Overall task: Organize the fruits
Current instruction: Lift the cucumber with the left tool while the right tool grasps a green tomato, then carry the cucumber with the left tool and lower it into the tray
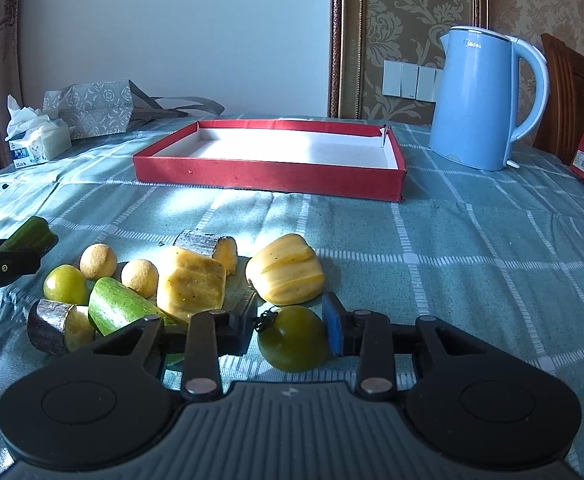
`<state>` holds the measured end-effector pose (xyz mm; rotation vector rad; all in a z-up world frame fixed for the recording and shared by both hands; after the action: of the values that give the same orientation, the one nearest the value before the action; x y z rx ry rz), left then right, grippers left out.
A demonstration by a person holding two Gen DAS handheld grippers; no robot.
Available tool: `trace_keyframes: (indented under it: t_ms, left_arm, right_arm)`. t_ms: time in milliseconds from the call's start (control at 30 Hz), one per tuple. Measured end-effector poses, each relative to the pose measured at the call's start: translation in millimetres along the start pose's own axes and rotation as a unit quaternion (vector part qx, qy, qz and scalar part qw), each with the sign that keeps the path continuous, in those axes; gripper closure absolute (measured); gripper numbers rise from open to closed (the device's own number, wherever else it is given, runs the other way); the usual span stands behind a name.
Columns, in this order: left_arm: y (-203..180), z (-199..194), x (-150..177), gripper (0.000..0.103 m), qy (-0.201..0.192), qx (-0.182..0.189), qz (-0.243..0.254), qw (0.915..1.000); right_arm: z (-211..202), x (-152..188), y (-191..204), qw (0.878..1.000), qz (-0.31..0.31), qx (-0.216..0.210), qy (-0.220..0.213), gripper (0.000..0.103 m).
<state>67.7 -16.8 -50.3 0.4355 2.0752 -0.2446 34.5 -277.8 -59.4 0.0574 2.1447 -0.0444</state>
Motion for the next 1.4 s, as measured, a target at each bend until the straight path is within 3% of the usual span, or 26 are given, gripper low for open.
trace_keyframes:
  t_ms: [333,567,833,1167,1400]
  left_arm:
    - [-12.3,11.9,-21.2,0.075,-0.007,0.005,0.011,0.9999]
    - [-19.0,14.2,-24.2,0.075,-0.01,0.006,0.02,0.9997]
    - [-19.4,15.5,-23.5,0.075,-0.008,0.009,0.018,0.9998]
    - [-19.6,15.9,-30.5,0.075,-0.014,0.009,0.024,0.9996]
    - [-22.9,28.5,-55.2,0.075,-0.021,0.016,0.024,0.9994]
  right_arm:
    - [2.6,-4.0,-3.7,1.0,-0.009,0.006,-0.018,0.074]
    - [11.1,1.1,-12.3,1.0,0.015,-0.016,0.018,0.064]
    - [11.0,3.2,-10.4,1.0,0.008,-0.002,0.021,0.07]
    - [1.2,-2.0,-13.5,1.0,0.008,0.01,-0.008,0.07]
    - [6.9,-11.9,-17.5,1.0,0.011,0.013,-0.022,0.07]
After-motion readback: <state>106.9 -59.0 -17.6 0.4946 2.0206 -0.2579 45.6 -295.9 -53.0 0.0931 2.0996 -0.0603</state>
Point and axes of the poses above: each gripper's, at about its wrist camera, not at the fingertips, and z roughly the way its jaws point, y to its left, x to its underside, the point moved 5 cm from there along z, roughly the way its jaws point, and after that the axes turned 3 degrees about x, right-handed, at the moved point
